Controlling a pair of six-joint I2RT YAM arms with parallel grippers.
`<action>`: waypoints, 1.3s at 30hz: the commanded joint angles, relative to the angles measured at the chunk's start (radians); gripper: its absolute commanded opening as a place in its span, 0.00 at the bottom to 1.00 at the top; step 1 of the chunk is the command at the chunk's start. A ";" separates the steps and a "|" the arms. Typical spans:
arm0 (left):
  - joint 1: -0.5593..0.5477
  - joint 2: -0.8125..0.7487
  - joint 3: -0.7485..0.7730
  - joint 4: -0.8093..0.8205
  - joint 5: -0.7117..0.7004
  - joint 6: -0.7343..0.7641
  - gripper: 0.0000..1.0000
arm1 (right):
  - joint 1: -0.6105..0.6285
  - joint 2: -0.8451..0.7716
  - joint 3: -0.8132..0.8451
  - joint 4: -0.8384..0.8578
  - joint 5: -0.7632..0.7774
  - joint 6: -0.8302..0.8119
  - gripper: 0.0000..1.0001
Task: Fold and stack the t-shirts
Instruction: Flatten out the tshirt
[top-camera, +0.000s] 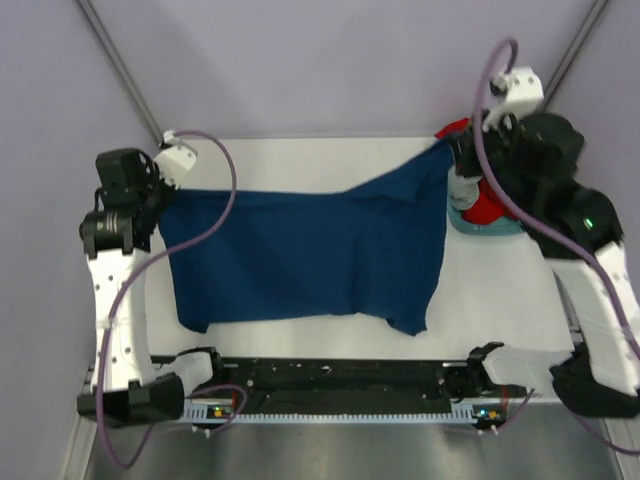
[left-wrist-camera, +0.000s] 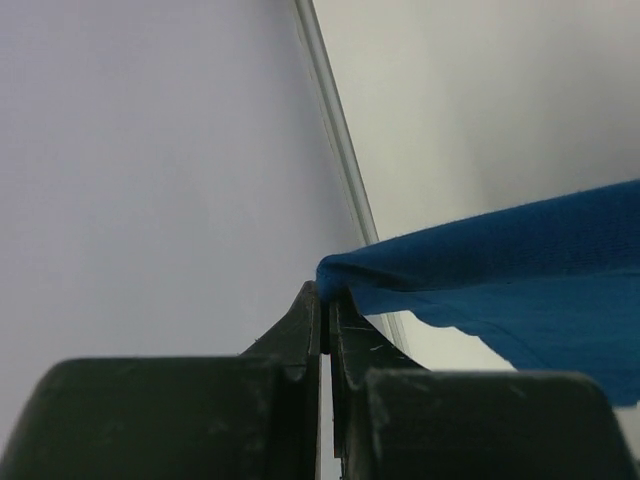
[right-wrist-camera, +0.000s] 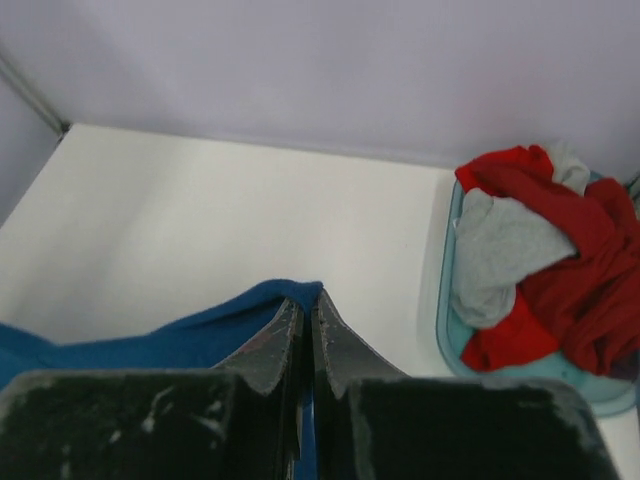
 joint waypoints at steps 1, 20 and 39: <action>0.005 0.174 0.130 0.342 0.029 -0.064 0.00 | -0.267 0.266 0.203 0.269 -0.294 0.023 0.00; -0.017 0.446 0.603 0.462 0.013 -0.069 0.00 | -0.602 0.347 0.416 0.480 -0.724 0.201 0.00; -0.018 -0.211 -0.908 0.306 0.173 0.164 0.00 | -0.455 -0.652 -1.202 0.156 -0.879 0.417 0.00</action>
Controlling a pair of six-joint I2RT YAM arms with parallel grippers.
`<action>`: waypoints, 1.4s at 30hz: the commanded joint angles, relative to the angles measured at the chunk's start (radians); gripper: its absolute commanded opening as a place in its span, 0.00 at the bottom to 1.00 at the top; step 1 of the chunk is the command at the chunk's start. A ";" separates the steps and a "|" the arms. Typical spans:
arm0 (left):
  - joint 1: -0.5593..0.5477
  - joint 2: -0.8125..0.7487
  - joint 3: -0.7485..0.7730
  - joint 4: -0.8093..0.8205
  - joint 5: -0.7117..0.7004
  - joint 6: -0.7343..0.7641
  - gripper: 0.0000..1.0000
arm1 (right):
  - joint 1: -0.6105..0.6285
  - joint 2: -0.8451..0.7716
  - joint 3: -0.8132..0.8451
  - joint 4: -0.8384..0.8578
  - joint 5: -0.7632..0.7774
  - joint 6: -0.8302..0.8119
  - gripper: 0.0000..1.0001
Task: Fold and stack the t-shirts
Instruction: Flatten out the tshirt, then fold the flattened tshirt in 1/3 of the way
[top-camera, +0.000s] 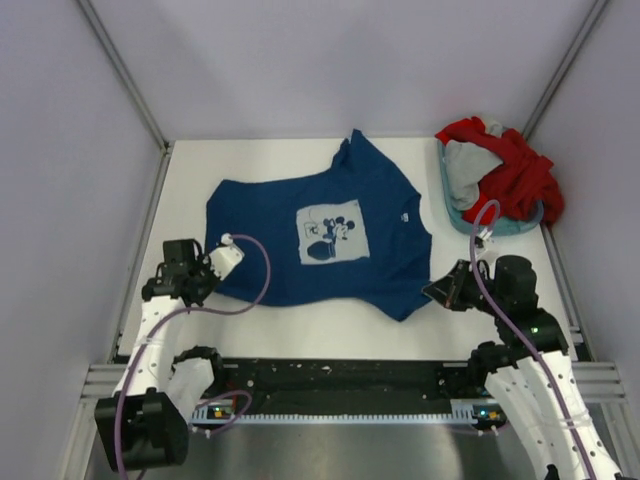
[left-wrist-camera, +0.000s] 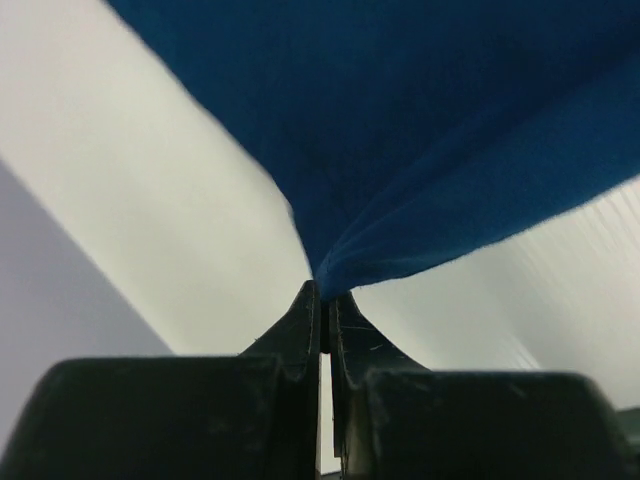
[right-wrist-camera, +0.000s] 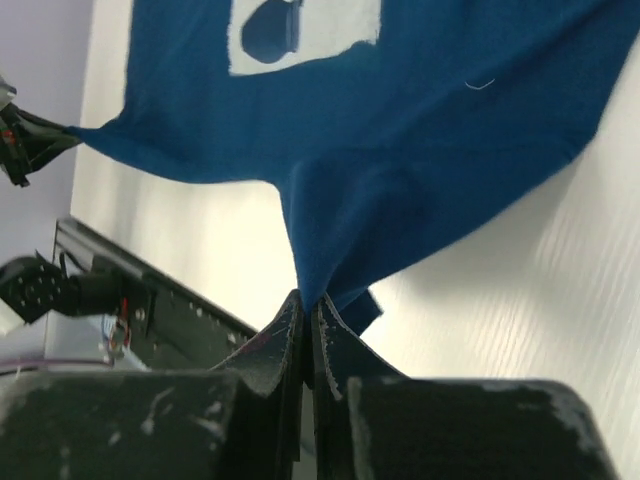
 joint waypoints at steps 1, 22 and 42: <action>0.005 -0.065 -0.104 -0.023 -0.007 0.090 0.00 | 0.023 -0.019 0.005 -0.100 -0.058 0.060 0.00; 0.007 -0.159 -0.091 -0.190 -0.154 0.049 0.00 | 0.038 0.089 0.020 -0.195 -0.055 0.078 0.00; 0.007 0.064 -0.078 0.014 -0.255 -0.293 0.00 | 0.038 0.659 0.227 0.268 0.055 -0.157 0.00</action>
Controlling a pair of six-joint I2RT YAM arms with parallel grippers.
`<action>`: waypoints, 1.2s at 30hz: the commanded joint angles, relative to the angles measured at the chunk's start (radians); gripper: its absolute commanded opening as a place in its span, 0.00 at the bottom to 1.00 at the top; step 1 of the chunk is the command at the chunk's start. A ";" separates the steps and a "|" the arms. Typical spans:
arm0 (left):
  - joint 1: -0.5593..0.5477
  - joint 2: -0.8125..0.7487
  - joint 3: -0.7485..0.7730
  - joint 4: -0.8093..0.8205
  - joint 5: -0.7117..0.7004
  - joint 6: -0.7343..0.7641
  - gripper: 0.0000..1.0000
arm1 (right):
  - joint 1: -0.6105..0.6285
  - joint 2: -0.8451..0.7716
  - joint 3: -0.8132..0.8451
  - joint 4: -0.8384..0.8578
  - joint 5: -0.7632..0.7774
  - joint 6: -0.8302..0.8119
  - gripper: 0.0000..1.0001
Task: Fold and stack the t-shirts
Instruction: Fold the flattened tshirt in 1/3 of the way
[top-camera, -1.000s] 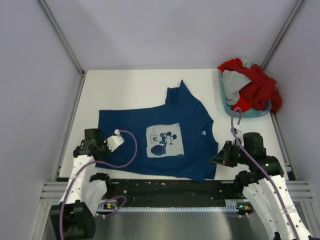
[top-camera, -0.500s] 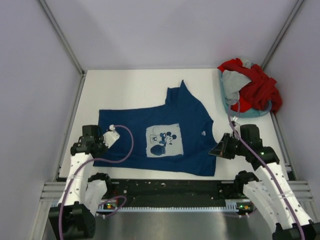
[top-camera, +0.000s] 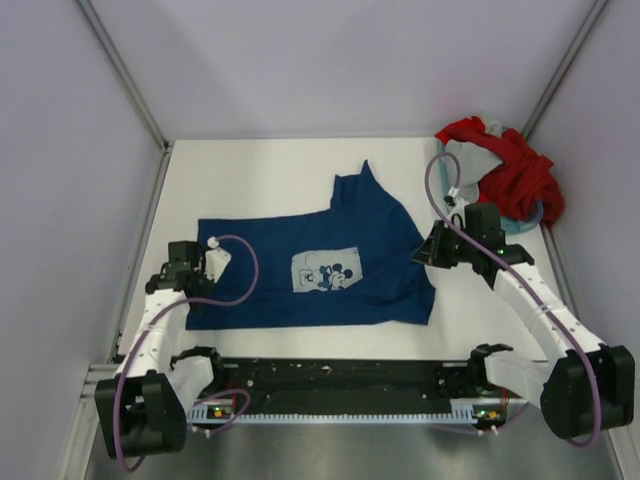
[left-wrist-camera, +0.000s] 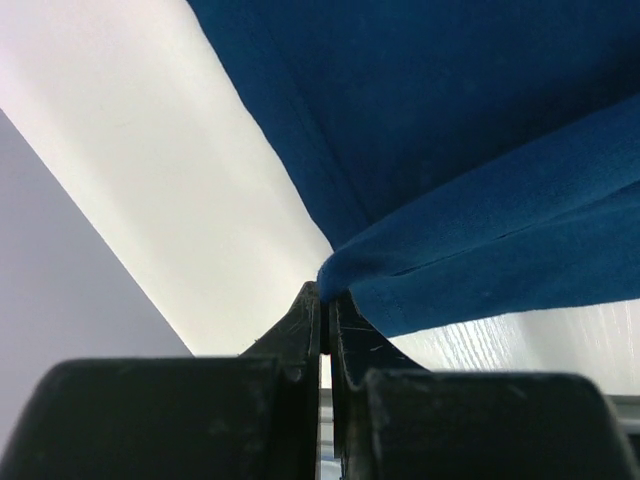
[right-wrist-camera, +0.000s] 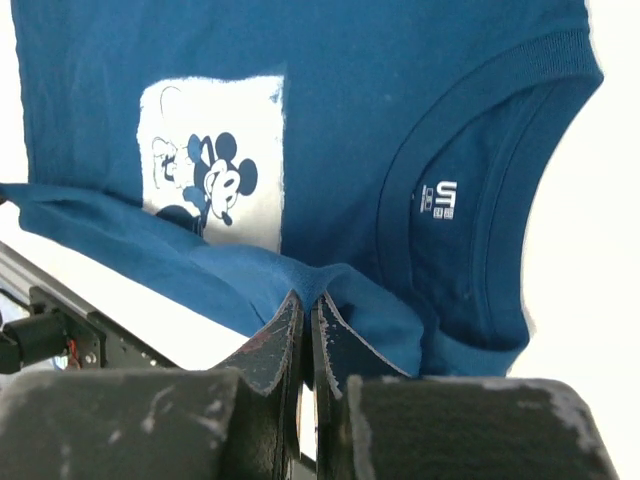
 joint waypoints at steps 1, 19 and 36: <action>0.005 0.024 -0.011 0.099 -0.029 -0.080 0.00 | 0.010 0.059 0.054 0.106 -0.004 -0.065 0.00; 0.005 0.127 -0.026 0.244 -0.061 -0.105 0.47 | 0.010 0.220 0.128 0.158 -0.005 -0.082 0.00; -0.915 0.421 0.532 0.107 0.312 -0.031 0.52 | 0.007 0.547 0.270 0.168 -0.050 -0.026 0.00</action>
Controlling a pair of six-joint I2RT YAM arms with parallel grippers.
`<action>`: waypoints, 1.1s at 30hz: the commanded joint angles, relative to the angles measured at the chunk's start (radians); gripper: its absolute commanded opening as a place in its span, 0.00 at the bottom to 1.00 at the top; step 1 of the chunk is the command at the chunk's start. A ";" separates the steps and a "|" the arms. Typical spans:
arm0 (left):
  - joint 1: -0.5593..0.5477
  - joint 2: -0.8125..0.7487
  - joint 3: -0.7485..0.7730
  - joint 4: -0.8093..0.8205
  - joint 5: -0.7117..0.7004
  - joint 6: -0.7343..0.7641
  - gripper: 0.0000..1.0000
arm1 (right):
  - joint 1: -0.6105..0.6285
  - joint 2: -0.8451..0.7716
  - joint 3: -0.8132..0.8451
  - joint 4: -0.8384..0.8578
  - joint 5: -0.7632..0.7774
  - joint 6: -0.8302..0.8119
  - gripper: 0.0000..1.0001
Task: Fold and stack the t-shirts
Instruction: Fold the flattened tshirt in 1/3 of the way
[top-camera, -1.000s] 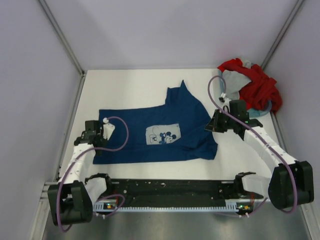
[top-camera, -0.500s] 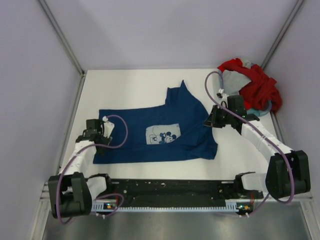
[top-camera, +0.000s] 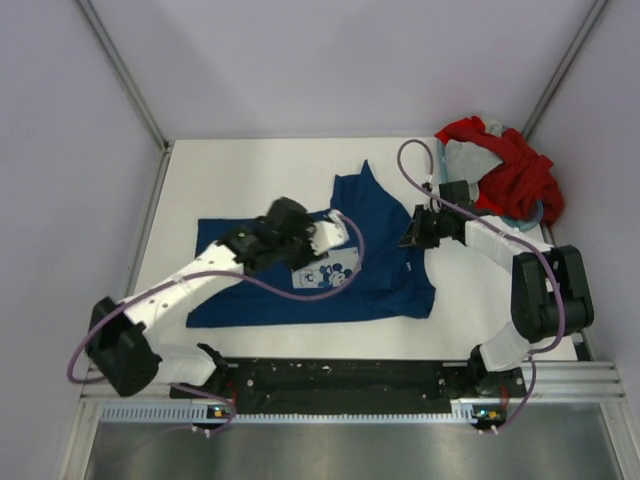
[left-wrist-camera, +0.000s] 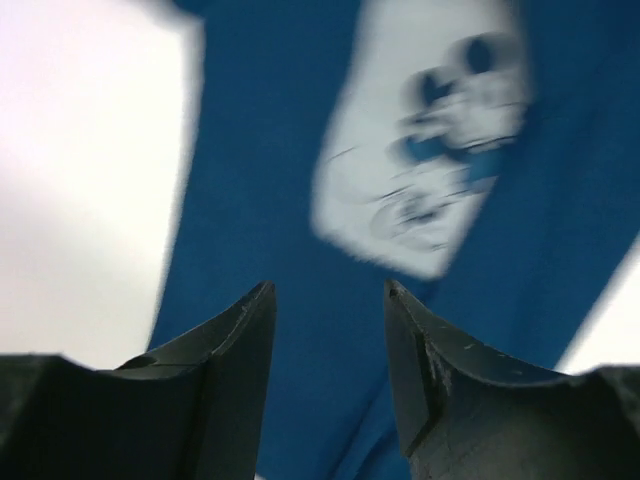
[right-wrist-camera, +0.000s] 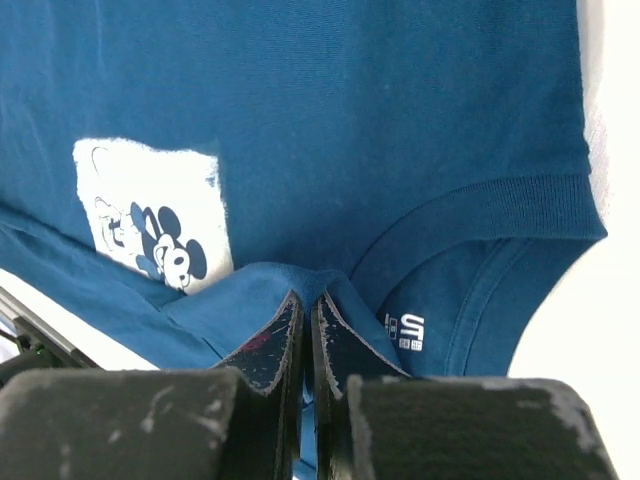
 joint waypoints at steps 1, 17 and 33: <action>-0.228 0.181 0.084 -0.035 0.227 0.042 0.52 | 0.005 0.063 0.071 0.019 -0.029 0.009 0.00; -0.373 0.754 0.403 0.219 0.312 -0.035 0.54 | 0.005 0.095 0.040 0.027 -0.037 0.031 0.00; -0.373 0.808 0.454 0.180 0.235 -0.036 0.00 | 0.003 0.074 0.045 0.033 -0.059 0.016 0.00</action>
